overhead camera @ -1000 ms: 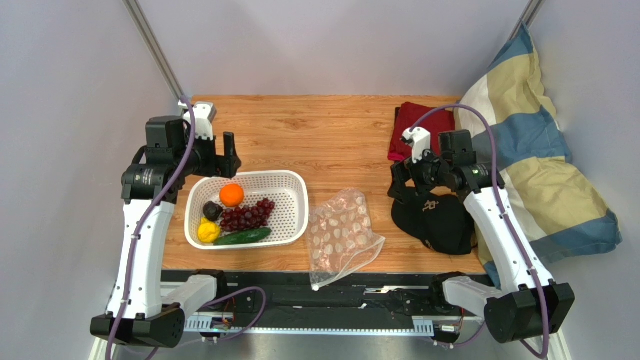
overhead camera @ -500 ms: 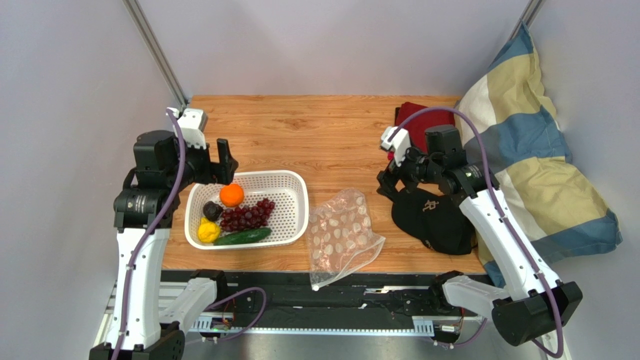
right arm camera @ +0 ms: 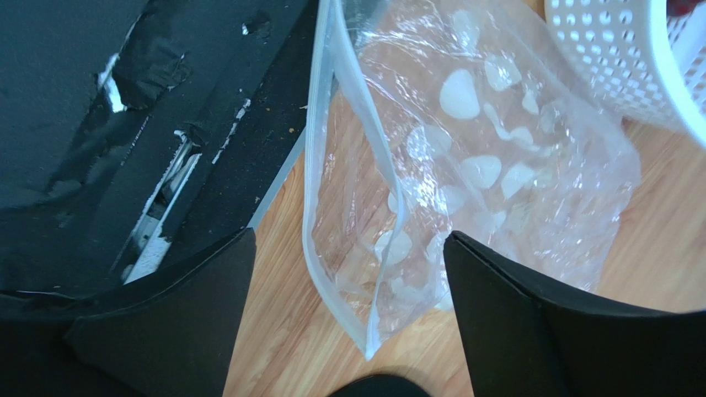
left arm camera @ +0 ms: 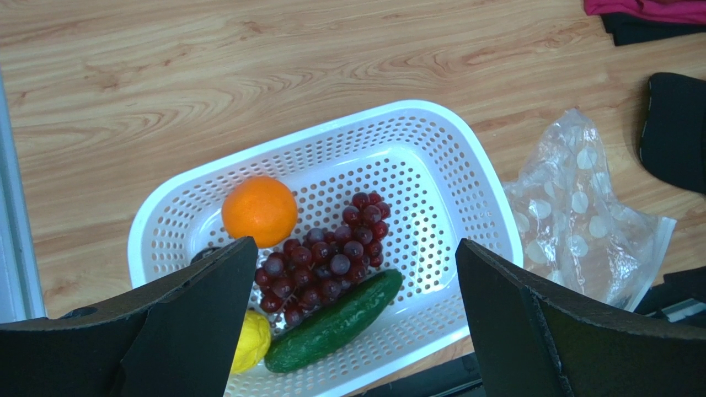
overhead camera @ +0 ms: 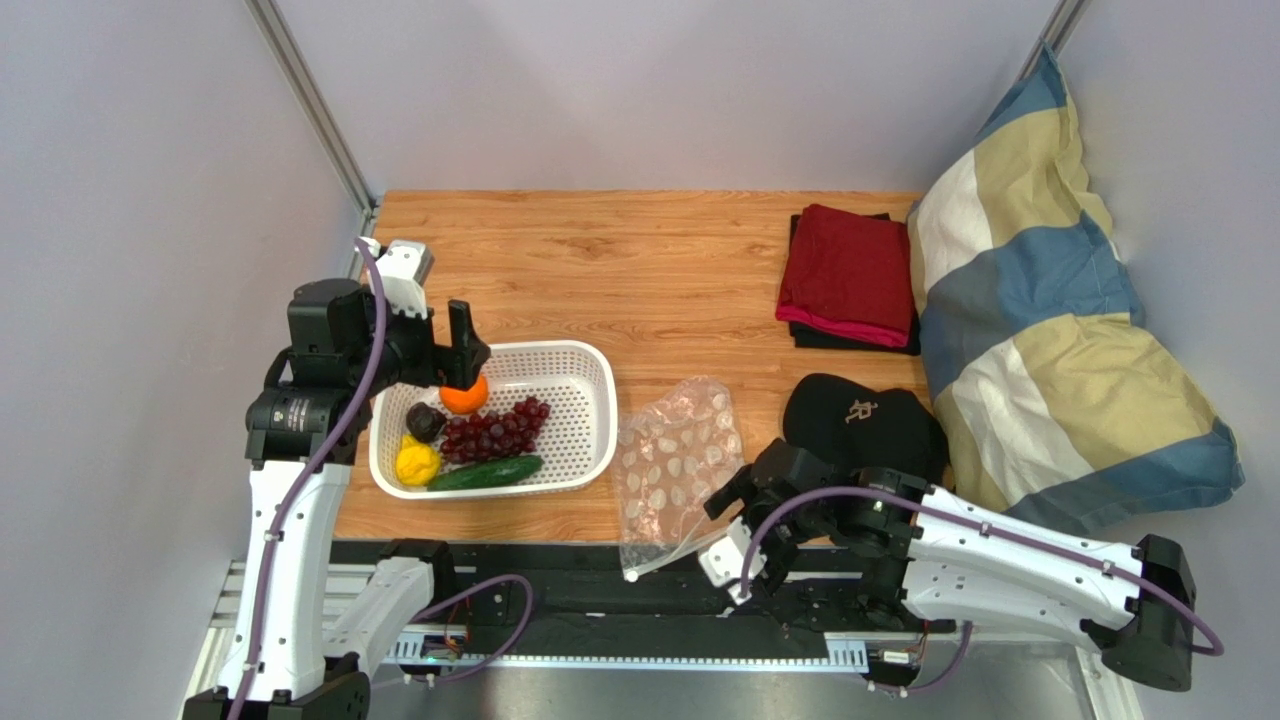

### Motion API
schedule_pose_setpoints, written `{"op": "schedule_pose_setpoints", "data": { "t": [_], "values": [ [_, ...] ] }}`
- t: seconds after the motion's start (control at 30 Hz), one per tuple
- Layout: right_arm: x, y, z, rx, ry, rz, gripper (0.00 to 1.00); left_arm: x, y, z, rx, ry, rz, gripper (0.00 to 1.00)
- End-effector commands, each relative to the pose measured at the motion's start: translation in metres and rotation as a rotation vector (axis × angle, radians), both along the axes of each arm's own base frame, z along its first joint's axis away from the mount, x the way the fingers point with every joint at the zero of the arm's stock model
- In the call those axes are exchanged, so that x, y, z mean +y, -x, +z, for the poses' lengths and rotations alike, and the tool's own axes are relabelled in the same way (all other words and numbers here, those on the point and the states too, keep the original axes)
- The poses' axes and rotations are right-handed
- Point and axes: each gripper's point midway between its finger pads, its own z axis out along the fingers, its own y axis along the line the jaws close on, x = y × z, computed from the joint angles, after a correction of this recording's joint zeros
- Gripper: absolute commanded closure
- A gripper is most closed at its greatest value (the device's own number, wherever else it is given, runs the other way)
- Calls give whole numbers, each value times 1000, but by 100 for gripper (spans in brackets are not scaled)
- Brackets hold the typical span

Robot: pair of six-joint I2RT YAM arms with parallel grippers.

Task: Place the food in the zip-top bag and seal the zipper
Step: Pick up the zipper food storage bag at the center of the board.

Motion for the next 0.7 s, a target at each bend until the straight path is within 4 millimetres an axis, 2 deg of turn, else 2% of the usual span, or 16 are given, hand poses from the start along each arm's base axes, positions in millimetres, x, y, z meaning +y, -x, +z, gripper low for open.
{"op": "schedule_pose_setpoints", "data": {
  "t": [0.0, 0.13, 0.3, 0.43, 0.5, 0.53, 0.57, 0.63, 0.67],
  "values": [
    [28, -14, 14, -249, -116, 137, 14, -6, 1, 2, -21, 9, -38, 1],
    [39, -5, 7, -251, -98, 177, 19, -7, 3, -4, -3, 12, -45, 1],
    [55, -7, 0, -306, -92, 215, 26, -5, 2, -5, -2, 6, -39, 1],
    [57, -9, -25, -345, -8, 268, 32, -6, 2, -5, -2, 5, -43, 1],
    [57, -17, -35, -400, 18, 280, 37, -6, 2, -5, 1, 5, -43, 1],
    [57, -18, -42, -415, 38, 290, 41, -6, 2, -5, 2, 8, -45, 1],
    [58, -27, -39, -461, 45, 263, 52, -7, 3, -5, 3, 10, -51, 1],
    [60, -30, -35, -467, 48, 231, 64, -8, 3, -6, 6, 12, -57, 1],
    [56, -33, -31, -461, 68, 200, 77, -10, 4, -6, 7, 17, -65, 1]
  ]
}}
